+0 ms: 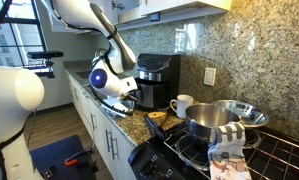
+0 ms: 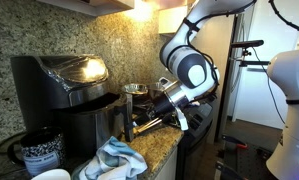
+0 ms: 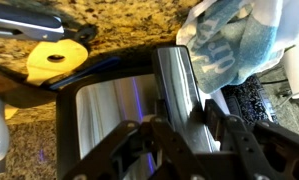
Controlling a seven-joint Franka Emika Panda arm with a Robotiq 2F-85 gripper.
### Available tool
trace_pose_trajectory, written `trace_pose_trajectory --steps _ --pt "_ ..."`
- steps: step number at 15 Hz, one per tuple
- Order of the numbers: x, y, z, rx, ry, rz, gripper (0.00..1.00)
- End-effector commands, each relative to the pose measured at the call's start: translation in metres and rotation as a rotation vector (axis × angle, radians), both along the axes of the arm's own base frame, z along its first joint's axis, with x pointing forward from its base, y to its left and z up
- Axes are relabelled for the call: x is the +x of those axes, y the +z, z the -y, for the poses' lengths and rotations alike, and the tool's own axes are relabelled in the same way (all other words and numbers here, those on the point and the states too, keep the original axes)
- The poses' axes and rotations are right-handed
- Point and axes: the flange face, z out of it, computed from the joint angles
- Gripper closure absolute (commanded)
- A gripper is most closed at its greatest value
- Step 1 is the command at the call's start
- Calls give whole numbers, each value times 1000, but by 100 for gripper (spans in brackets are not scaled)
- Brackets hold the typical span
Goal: Open and then close the drawer of the air fryer
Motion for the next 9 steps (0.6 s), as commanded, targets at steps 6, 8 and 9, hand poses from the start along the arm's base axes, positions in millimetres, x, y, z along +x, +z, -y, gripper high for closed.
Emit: trace_pose_trajectory --steps 6,8,9 --pt "-36 -7 10 44 -5 -53 83" --pt "-39 -7 11 45 -7 -56 83" --pt "-40 -7 12 45 -6 -57 83"
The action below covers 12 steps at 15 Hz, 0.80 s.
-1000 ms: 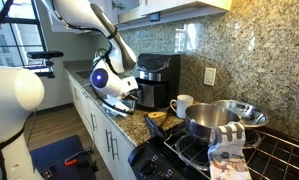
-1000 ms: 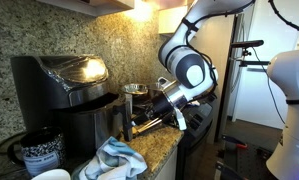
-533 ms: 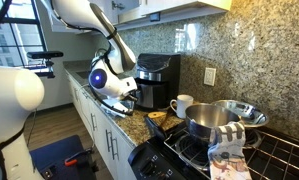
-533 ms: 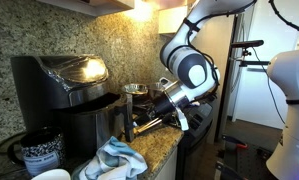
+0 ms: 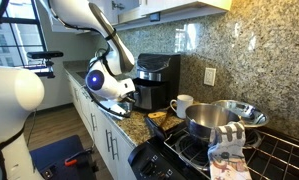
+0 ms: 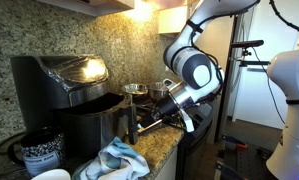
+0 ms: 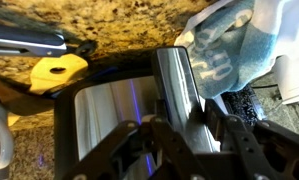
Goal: Open and then close the drawer of the air fryer
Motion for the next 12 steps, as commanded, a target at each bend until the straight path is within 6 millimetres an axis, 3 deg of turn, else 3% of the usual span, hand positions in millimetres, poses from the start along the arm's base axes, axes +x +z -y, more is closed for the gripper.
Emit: trace_pose_trajectory --steps 1,12 --pt "-25 -4 8 41 -13 -40 83" --pt "-35 -7 5 41 6 -49 83"
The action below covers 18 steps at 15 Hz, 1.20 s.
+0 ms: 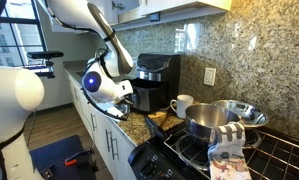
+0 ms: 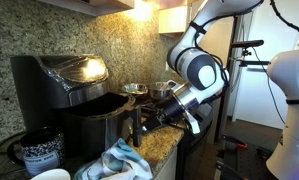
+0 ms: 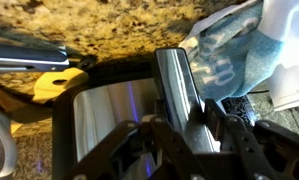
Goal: Open and then close the drawer of the air fryer
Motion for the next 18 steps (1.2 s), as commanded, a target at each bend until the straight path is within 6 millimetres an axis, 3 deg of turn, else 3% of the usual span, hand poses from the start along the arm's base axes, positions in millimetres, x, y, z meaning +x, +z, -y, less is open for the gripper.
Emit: trace_pose_trajectory --steps 1,6,18 --pt "-19 -3 0 42 -2 -31 83" --pt "-8 -1 1 24 8 7 83" --pt "4 -9 -18 45 58 10 83"
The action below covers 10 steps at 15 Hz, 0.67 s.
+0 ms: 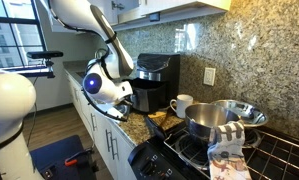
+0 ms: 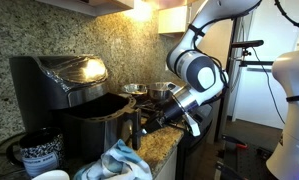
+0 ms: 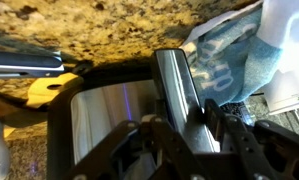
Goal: Open and then close the drawer of the air fryer
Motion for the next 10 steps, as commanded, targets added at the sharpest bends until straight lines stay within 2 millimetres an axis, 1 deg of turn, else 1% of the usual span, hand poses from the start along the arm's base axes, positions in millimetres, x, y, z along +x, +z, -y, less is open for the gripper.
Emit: trace_pose_trajectory --steps 1,10 --pt "6 -3 -15 41 37 12 83" --pt "10 -5 -21 54 98 -1 83"
